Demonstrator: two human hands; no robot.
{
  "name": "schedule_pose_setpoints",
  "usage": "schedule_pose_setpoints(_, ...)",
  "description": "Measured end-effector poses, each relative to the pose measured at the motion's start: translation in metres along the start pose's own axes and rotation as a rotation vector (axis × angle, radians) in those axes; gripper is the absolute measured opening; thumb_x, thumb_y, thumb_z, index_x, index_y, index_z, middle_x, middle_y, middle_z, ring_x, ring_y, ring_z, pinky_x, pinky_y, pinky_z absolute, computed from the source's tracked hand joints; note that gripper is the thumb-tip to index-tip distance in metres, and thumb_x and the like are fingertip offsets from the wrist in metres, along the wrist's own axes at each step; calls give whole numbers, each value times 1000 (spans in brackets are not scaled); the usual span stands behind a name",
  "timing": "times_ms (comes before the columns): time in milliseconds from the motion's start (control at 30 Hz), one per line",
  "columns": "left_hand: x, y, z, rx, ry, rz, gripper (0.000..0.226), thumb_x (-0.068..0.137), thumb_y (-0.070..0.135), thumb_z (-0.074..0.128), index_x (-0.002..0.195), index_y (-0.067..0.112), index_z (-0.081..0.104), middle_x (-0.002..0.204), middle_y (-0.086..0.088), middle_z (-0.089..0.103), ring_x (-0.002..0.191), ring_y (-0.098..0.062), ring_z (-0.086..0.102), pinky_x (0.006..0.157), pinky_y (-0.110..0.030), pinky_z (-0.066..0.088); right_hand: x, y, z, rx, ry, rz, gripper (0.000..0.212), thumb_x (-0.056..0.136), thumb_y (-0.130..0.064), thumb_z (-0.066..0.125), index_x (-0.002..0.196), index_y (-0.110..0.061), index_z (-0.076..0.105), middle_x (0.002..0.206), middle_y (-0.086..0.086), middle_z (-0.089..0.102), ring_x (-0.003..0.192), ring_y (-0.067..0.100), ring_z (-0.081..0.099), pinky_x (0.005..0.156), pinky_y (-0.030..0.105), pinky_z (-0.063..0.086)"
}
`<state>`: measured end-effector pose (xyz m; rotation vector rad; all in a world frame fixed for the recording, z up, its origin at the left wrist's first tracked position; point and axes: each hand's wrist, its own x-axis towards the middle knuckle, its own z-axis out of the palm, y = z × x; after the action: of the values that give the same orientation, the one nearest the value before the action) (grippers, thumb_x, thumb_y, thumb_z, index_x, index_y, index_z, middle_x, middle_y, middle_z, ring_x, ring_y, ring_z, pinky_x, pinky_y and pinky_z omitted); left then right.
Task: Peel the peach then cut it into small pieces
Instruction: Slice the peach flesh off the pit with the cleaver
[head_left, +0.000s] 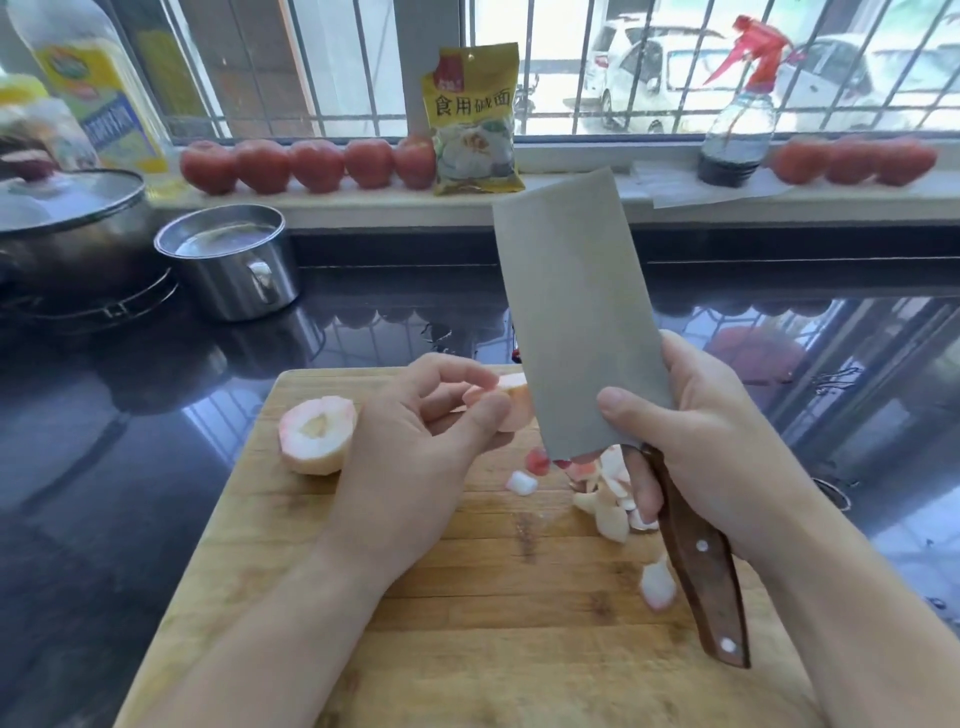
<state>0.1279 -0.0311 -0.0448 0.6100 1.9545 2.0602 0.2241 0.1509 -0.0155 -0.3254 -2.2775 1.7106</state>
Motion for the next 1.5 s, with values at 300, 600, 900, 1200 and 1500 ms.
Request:
schedule_pose_setpoints(300, 1, -3, 0, 16, -27, 2, 3, 100, 7, 63, 97, 9, 62, 89, -10, 79, 89, -26, 78, 80, -36, 63, 0, -1, -2, 13, -58, 84, 24, 103, -16, 54, 115, -37, 57, 87, 21, 73, 38, 26, 48, 43, 30, 48)
schedule_pose_setpoints(600, -2, -4, -1, 174, -25, 88, 11, 99, 14, 66, 94, 19, 58, 87, -6, 78, 83, -19, 78, 79, -34, 62, -2, -5, -1, 37, -82, 126, 23, 104, -19, 55, 119, -36, 57, 80, 22, 71, 38, 21, 47, 44, 33, 51)
schedule_pose_setpoints(900, -3, -7, 3, 108, -10, 48, 14, 97, 8, 68, 87, 12, 58, 87, -9, 80, 84, -21, 79, 81, -44, 64, -3, -2, 5, -30, -11, 63, 27, 103, -15, 55, 119, -35, 57, 69, 27, 67, 38, 27, 50, 43, 31, 50)
schedule_pose_setpoints(1200, -3, -1, 6, -27, 25, -68, 8, 96, 2, 68, 90, 2, 61, 83, -15, 78, 84, -26, 79, 78, -32, 64, -5, -6, 6, -119, -3, 51, 26, 103, -15, 54, 122, -32, 55, 57, 17, 65, 38, 25, 53, 48, 25, 50)
schedule_pose_setpoints(1500, -4, 0, 7, -27, -22, -30, 12, 94, 0, 68, 85, 3, 59, 92, -18, 79, 89, -31, 79, 83, -41, 64, -5, -8, 5, 77, -35, 138, 25, 103, -12, 54, 123, -25, 59, 53, 17, 59, 37, 23, 47, 42, 25, 46)
